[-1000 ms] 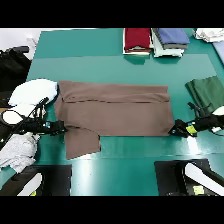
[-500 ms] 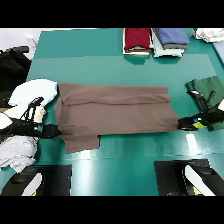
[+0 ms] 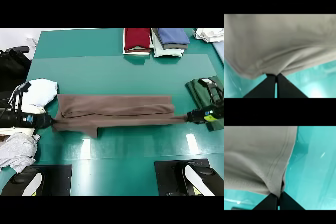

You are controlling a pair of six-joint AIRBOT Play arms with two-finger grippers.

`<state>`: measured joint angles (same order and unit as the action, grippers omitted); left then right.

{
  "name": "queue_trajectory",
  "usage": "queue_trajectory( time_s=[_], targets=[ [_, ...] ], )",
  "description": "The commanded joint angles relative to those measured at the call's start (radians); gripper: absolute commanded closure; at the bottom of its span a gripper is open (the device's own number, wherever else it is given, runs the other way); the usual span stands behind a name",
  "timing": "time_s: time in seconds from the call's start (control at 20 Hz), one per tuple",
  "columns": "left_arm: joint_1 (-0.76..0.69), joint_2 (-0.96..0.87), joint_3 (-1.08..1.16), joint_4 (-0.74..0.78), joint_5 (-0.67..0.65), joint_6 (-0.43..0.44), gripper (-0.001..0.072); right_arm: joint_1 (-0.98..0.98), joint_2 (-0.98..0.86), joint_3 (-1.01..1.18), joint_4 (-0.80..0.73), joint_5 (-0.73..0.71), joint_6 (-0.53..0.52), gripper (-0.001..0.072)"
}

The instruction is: Fold the shirts.

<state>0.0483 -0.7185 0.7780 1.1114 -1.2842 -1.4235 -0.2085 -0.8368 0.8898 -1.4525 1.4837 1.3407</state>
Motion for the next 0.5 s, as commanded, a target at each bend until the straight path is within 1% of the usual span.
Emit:
queue_trajectory(
  time_s=[0.0,0.15,0.25,0.4,0.45],
  targets=[
    [0.001,-0.169,0.083,0.003,0.171,0.074,0.0685,0.0,-0.163,0.098,0.042,-0.079,0.004,0.0699],
    [0.001,-0.381,0.173,-0.01,0.244,0.124,0.0684,0.0,-0.312,0.178,0.139,-0.133,0.006,0.0699],
    [0.001,-0.509,0.236,-0.04,0.284,0.125,0.0683,0.0,-0.393,0.223,0.2,-0.166,0.005,0.0698],
    [0.001,-0.633,0.299,-0.068,0.309,0.125,0.0681,0.0,-0.48,0.27,0.281,-0.191,0.005,0.0695],
    [0.002,-0.655,0.316,-0.071,0.306,0.123,0.0621,0.0,-0.502,0.286,0.302,-0.195,0.002,0.0612]
  ],
)
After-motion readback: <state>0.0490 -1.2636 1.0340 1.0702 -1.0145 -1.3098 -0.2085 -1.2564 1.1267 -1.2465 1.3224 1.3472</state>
